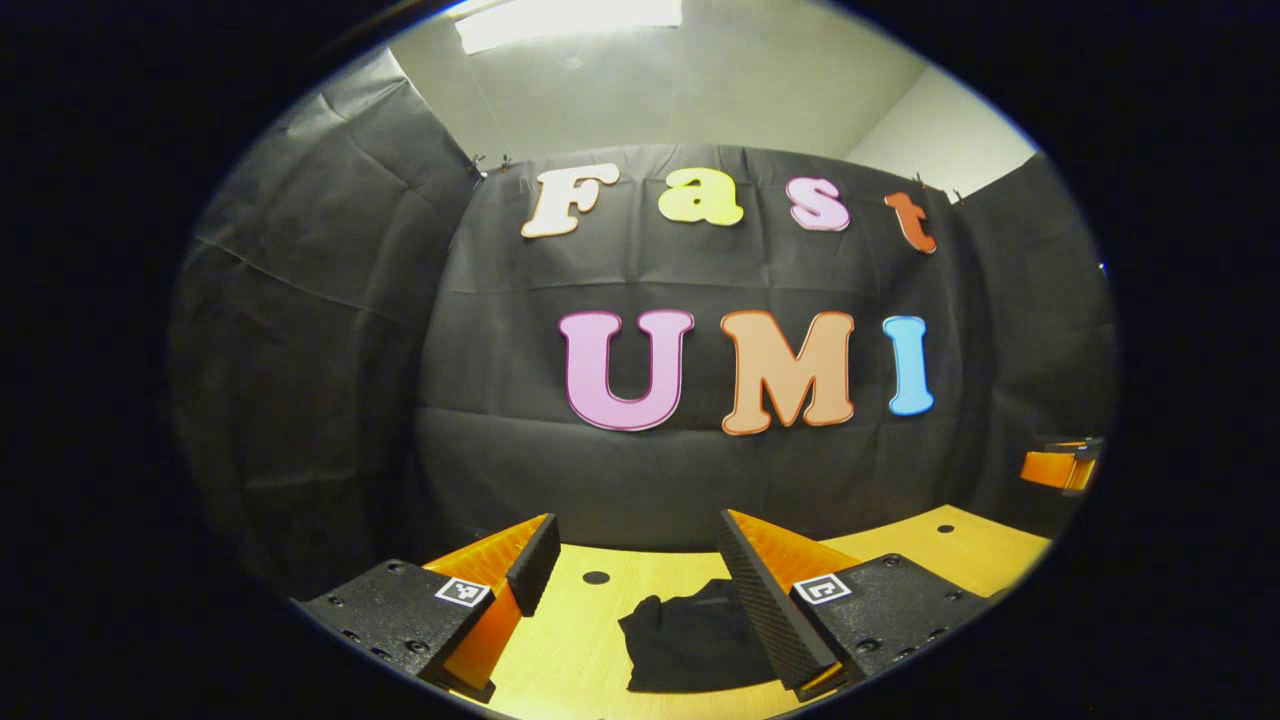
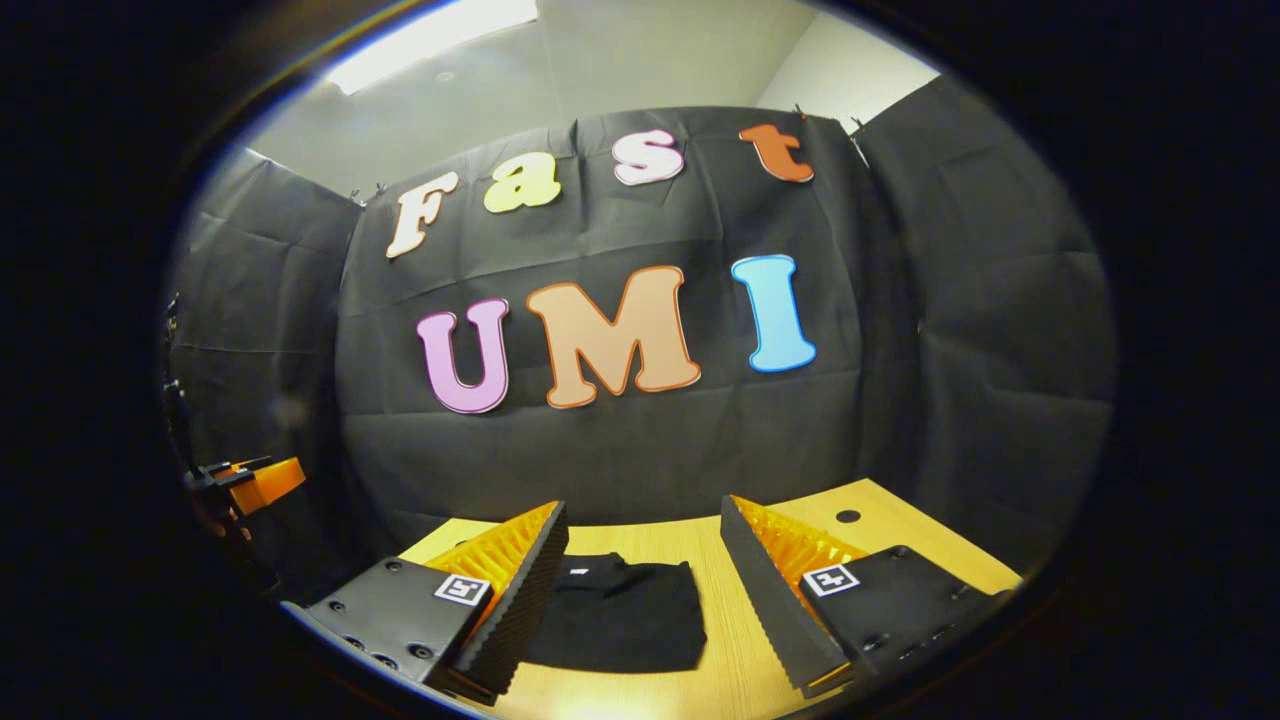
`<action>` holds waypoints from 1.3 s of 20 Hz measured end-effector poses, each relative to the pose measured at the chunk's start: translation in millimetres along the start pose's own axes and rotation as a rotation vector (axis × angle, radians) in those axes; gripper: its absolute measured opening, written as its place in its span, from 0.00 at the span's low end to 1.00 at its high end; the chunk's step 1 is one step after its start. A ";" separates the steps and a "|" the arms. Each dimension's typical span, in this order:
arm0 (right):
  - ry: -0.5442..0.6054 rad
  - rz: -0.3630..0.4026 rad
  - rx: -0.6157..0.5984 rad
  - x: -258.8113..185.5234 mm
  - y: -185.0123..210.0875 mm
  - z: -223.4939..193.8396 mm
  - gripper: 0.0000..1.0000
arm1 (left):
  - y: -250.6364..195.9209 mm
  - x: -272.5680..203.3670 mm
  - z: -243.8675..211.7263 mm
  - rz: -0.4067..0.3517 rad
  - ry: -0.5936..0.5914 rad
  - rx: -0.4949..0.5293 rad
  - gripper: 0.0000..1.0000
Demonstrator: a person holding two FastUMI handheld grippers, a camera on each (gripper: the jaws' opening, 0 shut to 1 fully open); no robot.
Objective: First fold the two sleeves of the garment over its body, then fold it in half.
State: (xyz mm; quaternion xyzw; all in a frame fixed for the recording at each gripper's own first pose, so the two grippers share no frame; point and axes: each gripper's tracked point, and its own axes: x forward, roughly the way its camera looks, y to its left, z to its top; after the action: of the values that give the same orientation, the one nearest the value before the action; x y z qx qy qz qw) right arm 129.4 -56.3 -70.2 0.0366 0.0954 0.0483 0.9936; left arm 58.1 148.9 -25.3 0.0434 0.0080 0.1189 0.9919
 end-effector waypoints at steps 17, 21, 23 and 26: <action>-0.059 0.021 -0.021 -95.2 46.0 3.7 0.93 | 5.0 -79.3 25.4 -0.057 -0.017 0.018 0.95; -0.061 0.010 -0.034 -105.8 45.8 2.6 0.96 | 7.2 -87.1 23.8 -0.065 -0.006 0.018 0.95; -0.051 0.008 -0.030 -111.7 45.6 -0.8 0.93 | 5.0 -90.9 21.8 -0.072 -0.002 0.013 0.95; -0.051 0.008 -0.034 -119.4 46.6 -2.1 0.93 | 0.2 -96.9 20.6 -0.087 0.007 0.021 0.94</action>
State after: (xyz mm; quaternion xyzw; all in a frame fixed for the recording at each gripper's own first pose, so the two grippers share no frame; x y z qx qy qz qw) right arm 8.2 -22.2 -46.1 0.0215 0.0692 0.0527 0.9960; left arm -35.6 124.4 -4.2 0.0529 0.0144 0.0757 0.9956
